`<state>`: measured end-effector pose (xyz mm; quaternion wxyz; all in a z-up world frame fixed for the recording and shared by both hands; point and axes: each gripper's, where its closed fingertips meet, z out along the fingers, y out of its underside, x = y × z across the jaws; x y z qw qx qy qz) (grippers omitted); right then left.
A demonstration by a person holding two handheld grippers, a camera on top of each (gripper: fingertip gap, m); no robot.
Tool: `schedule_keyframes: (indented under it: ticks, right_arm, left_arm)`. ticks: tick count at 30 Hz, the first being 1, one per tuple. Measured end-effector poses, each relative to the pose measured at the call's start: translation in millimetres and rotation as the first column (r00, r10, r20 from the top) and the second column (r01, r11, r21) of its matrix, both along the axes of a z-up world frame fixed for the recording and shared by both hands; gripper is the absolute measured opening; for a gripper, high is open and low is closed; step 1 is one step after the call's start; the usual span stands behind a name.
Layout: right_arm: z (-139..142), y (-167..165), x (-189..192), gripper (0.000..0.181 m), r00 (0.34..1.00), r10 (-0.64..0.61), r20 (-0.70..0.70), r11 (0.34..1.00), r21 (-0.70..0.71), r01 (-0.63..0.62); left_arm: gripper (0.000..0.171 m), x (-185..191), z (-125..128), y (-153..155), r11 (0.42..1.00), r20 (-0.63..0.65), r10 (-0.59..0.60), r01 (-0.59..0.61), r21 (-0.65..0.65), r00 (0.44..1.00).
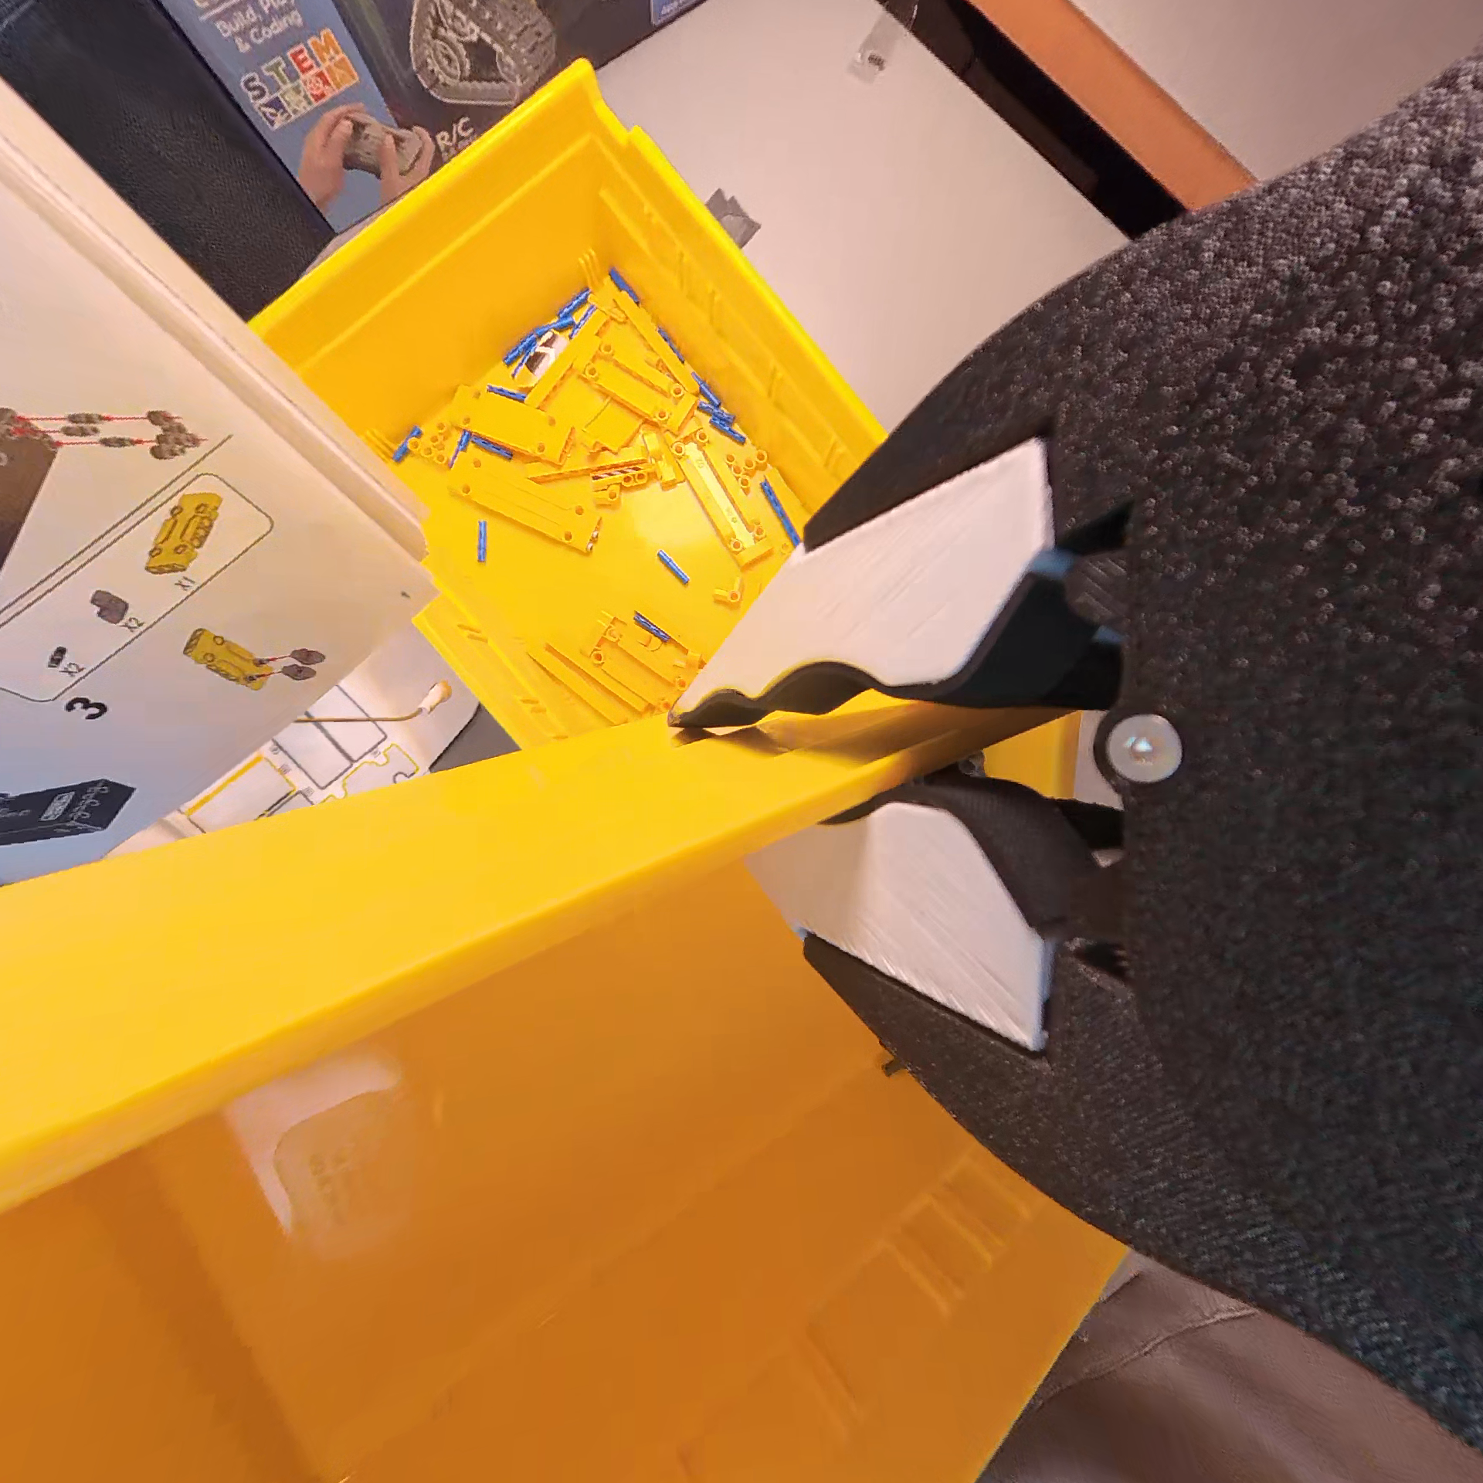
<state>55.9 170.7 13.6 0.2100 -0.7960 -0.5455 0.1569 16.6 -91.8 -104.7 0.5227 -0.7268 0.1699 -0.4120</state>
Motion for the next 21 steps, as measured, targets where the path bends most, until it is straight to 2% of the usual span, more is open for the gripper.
schedule_keyframes:
  ticks: [11, 21]
  right_arm:
    - [1, -9, -44, 0.004, 0.998, 0.059, -0.028, 0.998, -0.009, -0.059]
    - [37, -26, -76, 0.003, 0.983, 0.120, -0.139, 0.993, 0.028, -0.117]
  left_arm:
    - [0.000, -4, -11, -4, 1.000, -0.018, 0.021, -0.021, -0.008, 1.000]
    - [0.000, 4, -15, -8, 0.999, -0.071, 0.029, -0.027, 0.025, 0.997]
